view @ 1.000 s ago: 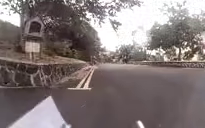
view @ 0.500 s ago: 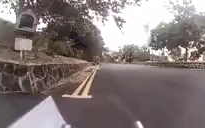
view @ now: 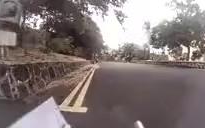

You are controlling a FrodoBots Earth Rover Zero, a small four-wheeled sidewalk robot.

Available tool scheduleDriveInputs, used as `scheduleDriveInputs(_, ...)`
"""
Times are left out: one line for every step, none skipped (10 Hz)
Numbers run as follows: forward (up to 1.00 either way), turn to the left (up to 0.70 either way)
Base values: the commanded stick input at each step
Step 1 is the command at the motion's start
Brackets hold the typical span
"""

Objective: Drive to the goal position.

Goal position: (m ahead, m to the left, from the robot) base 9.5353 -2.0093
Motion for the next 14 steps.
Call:
scheduleDriveInputs(1.00, 0.00)
scheduleDriveInputs(1.00, 0.00)
scheduleDriveInputs(1.00, 0.00)
scheduleDriveInputs(1.00, -0.27)
scheduleDriveInputs(1.00, -0.14)
scheduleDriveInputs(1.00, -0.18)
scheduleDriveInputs(1.00, -0.11)
scheduleDriveInputs(1.00, -0.03)
scheduleDriveInputs(1.00, 0.00)
scheduleDriveInputs(1.00, 0.00)
scheduleDriveInputs(1.00, 0.00)
scheduleDriveInputs(1.00, 0.00)
scheduleDriveInputs(1.00, 0.00)
scheduleDriveInputs(1.00, 0.00)
